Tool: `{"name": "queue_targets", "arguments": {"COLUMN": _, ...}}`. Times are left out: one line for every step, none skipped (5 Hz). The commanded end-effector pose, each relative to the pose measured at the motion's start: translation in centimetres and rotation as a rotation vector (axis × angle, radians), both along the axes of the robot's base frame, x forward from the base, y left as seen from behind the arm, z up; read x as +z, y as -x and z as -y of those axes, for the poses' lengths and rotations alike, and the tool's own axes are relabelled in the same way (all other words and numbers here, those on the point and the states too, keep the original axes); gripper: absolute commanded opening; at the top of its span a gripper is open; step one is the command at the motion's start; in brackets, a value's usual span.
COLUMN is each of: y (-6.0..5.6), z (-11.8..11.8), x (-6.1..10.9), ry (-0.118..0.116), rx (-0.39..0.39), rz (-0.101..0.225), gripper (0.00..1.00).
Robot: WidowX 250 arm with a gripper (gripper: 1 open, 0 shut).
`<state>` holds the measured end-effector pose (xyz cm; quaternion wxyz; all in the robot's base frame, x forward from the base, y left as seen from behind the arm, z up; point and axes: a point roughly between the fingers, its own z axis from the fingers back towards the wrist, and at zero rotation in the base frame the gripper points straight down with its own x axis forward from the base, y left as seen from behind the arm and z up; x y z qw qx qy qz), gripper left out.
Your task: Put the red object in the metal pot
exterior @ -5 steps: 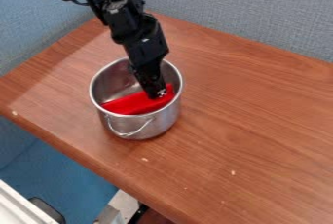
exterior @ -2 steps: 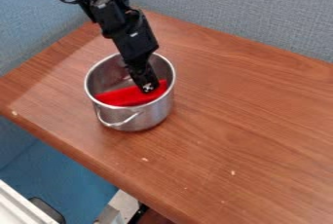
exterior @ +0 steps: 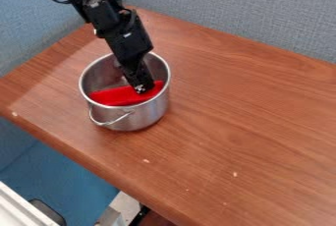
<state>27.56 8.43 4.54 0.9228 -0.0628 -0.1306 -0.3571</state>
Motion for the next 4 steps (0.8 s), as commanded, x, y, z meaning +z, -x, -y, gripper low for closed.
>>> {"name": "queue_targets", "arguments": {"y": 2.7, "z": -0.7, "x": -0.9, "ry": 0.037, "rx": 0.05, "rz": -0.07, "gripper": 0.0}}
{"name": "queue_targets", "arguments": {"y": 2.2, "z": -0.9, "x": -2.1, "ry": 0.039, "rx": 0.046, "rz": -0.074, "gripper": 0.0}}
{"name": "queue_targets", "arguments": {"y": 1.8, "z": -1.0, "x": -3.2, "ry": 0.038, "rx": 0.034, "rz": -0.075, "gripper": 0.0}}
{"name": "queue_targets", "arguments": {"y": 2.0, "z": -1.2, "x": -2.3, "ry": 0.038, "rx": 0.049, "rz": -0.075, "gripper": 0.0}}
